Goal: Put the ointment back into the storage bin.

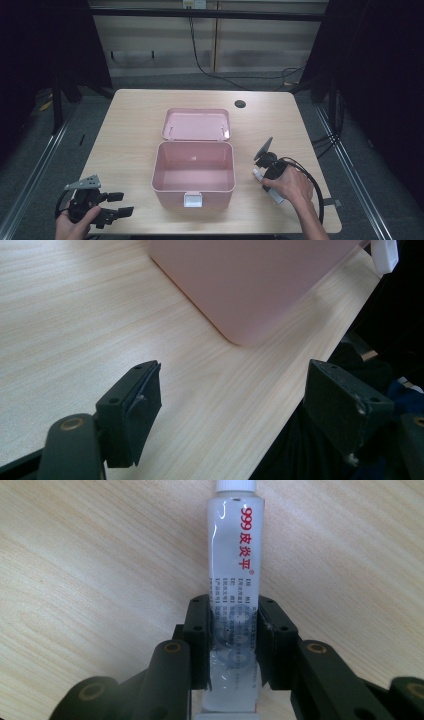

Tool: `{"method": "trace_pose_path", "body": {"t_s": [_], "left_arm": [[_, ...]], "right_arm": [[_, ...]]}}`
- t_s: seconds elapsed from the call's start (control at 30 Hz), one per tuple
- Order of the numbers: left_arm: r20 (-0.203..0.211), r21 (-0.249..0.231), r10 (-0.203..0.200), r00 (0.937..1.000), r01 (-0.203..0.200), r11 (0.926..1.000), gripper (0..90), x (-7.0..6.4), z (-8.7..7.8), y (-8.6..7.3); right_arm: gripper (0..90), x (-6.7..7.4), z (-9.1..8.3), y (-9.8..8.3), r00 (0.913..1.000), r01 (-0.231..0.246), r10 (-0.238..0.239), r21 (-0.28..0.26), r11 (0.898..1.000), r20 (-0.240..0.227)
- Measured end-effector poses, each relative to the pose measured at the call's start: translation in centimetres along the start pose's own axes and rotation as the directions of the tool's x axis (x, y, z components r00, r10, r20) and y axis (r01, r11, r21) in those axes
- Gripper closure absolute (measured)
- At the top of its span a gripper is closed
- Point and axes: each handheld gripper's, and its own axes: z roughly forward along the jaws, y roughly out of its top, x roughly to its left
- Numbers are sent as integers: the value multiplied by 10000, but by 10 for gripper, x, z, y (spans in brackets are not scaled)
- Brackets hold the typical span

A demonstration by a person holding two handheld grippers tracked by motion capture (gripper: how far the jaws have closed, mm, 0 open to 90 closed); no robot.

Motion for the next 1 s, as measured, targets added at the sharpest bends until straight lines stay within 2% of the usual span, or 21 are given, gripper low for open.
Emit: {"method": "trace_pose_path", "body": {"t_s": [0.17, 0.33, 0.47, 0.63, 0.8, 0.87, 0.93, 1.0], "left_arm": [[-30, -8, -6, 10000, 6, 10000, 229, 0, 0, 0], [-67, -8, -54, 10000, 54, 10000, 229, 1, 0, 0], [-45, 31, -14, 10000, 14, 10000, 229, 0, 0, 0], [-31, 17, -93, 10000, 93, 10000, 229, 0, 0, 0], [-12, 53, -53, 10000, 53, 10000, 229, 0, 1, 0], [-34, 34, -43, 10000, 43, 10000, 229, 1, 0, 0], [-41, 30, -44, 10000, 44, 10000, 229, 1, 0, 0], [-27, 37, -62, 10000, 62, 10000, 229, 0, 1, 0]], "right_arm": [[713, 0, 0, 1, 9998, -213, 213, 103, 9997, 0], [715, -1, -1, 0, 9998, -199, 199, 132, 9997, -31], [714, -2, -4, -1, 9993, -294, 296, 63, 9995, -206], [715, -4, -11, -3, 9984, -234, 229, -81, 9997, -523], [714, 1, -18, -3, 9989, 62, -61, 27, 10000, -459], [714, 4, -24, -4, 9992, 119, -123, -99, 9999, -391], [714, 4, -29, -7, 9981, 164, -178, -253, 9995, -589], [714, 4, -33, -9, 9988, 166, -175, -222, 9996, -448]]}}
